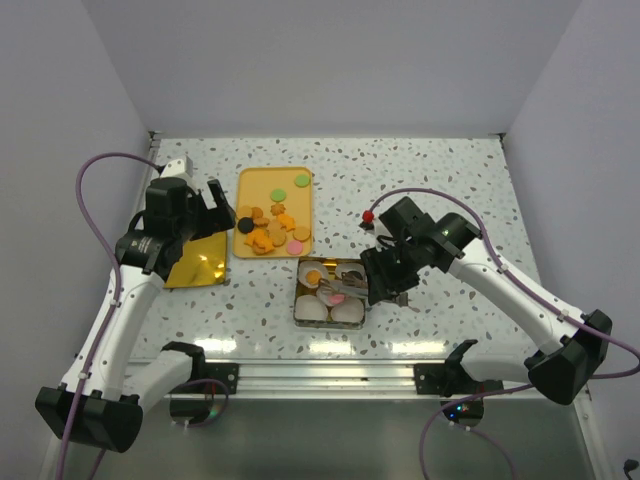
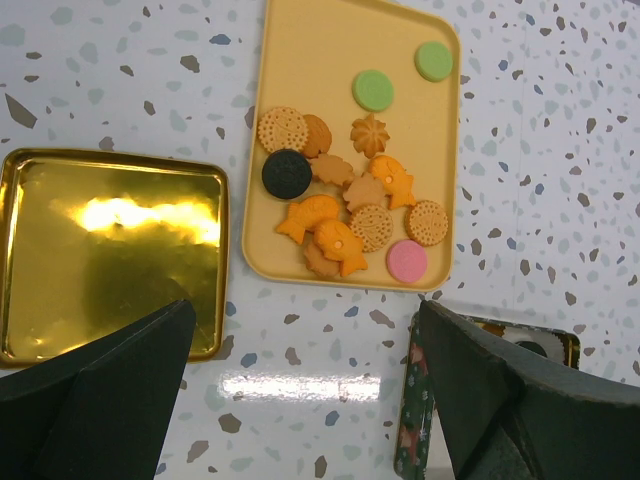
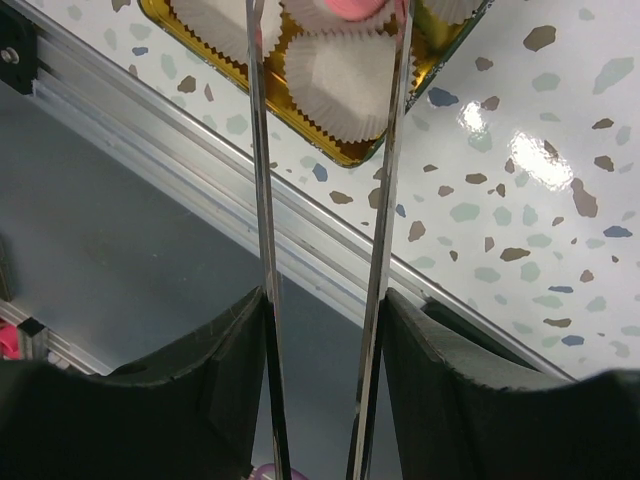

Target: Pack the cookies

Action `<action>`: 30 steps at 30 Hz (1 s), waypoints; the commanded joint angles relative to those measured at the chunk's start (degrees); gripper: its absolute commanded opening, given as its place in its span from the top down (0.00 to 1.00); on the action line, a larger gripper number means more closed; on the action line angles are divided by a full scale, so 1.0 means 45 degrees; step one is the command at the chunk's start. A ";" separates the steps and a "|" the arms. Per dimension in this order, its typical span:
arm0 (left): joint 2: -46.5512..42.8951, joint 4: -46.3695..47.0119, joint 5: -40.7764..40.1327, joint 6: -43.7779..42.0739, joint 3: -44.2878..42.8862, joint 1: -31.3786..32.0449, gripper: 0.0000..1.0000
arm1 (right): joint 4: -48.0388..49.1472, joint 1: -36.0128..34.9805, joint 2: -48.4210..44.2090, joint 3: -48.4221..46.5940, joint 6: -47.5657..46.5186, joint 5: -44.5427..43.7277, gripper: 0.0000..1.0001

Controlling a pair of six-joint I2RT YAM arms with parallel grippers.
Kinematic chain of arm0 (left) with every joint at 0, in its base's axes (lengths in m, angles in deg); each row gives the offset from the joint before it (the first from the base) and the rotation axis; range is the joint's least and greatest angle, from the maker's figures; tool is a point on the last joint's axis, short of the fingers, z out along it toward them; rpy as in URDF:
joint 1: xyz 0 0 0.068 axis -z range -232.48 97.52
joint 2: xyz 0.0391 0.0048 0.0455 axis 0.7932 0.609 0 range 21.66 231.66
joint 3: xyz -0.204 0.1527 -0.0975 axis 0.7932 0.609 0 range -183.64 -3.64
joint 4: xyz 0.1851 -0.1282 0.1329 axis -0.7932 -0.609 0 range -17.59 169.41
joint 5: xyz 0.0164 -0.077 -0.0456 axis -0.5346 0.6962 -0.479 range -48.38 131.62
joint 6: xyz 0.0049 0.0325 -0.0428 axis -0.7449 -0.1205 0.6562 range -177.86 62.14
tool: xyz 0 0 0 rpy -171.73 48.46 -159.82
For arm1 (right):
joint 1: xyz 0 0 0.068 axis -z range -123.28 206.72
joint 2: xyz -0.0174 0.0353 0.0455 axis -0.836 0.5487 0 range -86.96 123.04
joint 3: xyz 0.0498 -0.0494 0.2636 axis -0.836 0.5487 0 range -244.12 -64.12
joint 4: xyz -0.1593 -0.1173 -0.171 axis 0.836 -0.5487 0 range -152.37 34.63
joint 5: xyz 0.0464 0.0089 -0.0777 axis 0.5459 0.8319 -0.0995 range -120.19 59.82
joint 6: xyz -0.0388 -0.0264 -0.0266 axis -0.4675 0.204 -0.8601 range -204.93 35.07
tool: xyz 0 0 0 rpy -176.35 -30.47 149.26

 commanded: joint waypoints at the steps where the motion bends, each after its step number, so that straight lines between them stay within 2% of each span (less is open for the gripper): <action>1: -0.0019 0.0426 -0.0135 0.0219 0.0072 -0.0034 0.00 | 0.0270 -0.0080 0.0106 -0.0582 -0.0079 -0.0112 0.49; 6: 0.0040 0.0426 -0.0213 0.0141 -0.0044 -0.0034 0.00 | 0.0173 -0.0099 0.0242 -0.1304 -0.0099 -0.0132 0.49; 15: 0.0177 0.0406 -0.0389 -0.0035 -0.0318 -0.0034 0.00 | -0.0198 -0.0080 0.1374 -0.3843 -0.0372 -0.0210 0.49; 23: 0.0079 0.0309 -0.0467 -0.0054 -0.0436 -0.0034 0.00 | -0.0100 -0.0080 0.4006 -0.6517 -0.0704 -0.0854 0.50; 30: -0.0155 0.0114 -0.0389 0.0043 -0.0455 -0.0034 0.00 | -0.0256 -0.0333 0.6587 -0.9249 -0.0899 -0.0659 0.51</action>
